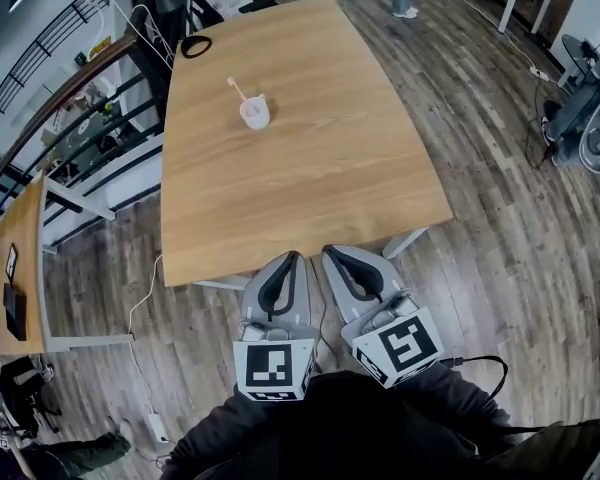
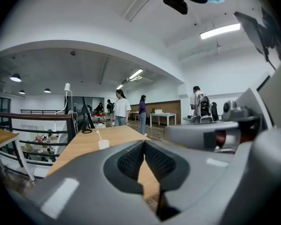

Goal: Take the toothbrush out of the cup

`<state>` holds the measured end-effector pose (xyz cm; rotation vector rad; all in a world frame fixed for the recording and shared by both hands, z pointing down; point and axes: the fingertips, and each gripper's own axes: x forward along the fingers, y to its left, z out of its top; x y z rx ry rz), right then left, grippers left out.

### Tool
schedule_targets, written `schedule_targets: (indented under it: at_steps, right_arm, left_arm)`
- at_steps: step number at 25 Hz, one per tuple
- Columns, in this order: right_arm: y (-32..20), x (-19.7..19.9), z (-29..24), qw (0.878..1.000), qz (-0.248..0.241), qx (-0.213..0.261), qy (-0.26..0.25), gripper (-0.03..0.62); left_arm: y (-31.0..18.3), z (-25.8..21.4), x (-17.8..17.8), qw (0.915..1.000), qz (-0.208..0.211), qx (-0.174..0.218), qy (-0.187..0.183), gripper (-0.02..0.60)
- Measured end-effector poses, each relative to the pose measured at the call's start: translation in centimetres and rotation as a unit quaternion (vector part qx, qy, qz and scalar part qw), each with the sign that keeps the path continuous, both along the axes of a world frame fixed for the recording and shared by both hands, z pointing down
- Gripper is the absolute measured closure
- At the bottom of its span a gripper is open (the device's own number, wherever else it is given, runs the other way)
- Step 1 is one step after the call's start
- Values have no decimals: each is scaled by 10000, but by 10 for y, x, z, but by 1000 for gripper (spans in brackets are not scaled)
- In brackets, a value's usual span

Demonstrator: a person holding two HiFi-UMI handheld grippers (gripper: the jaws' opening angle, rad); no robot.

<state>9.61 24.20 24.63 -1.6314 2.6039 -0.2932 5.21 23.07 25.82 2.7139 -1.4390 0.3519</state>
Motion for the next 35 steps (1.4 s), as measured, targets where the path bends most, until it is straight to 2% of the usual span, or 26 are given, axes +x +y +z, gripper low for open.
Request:
schedule_targets:
  at_steps: [6,13,19,24,35]
  right_arm:
    - [-32,24,-3,9995,-272,47,-173,594]
    - [-54,19,8,9982,-531,-97,-276,594]
    - [-78,-3,15,9975,-652,-147,-209,594]
    - [-114,-25,20,9975,-657,-221,-121,594]
    - [-221,-81,16,9987,-359,-333,140,594]
  left_arm:
    - [-24,-4,28,9997,-192,-16,-173,574]
    - [-42,4,23,9986,-454,-122,-236,574]
    - [-65,12,1,9979,-599,-210,-159,574]
    - [-104,15,-22,9979,-616,-175,-7,574]
    - [-217,6,-70,9989,-212,-141,390,574]
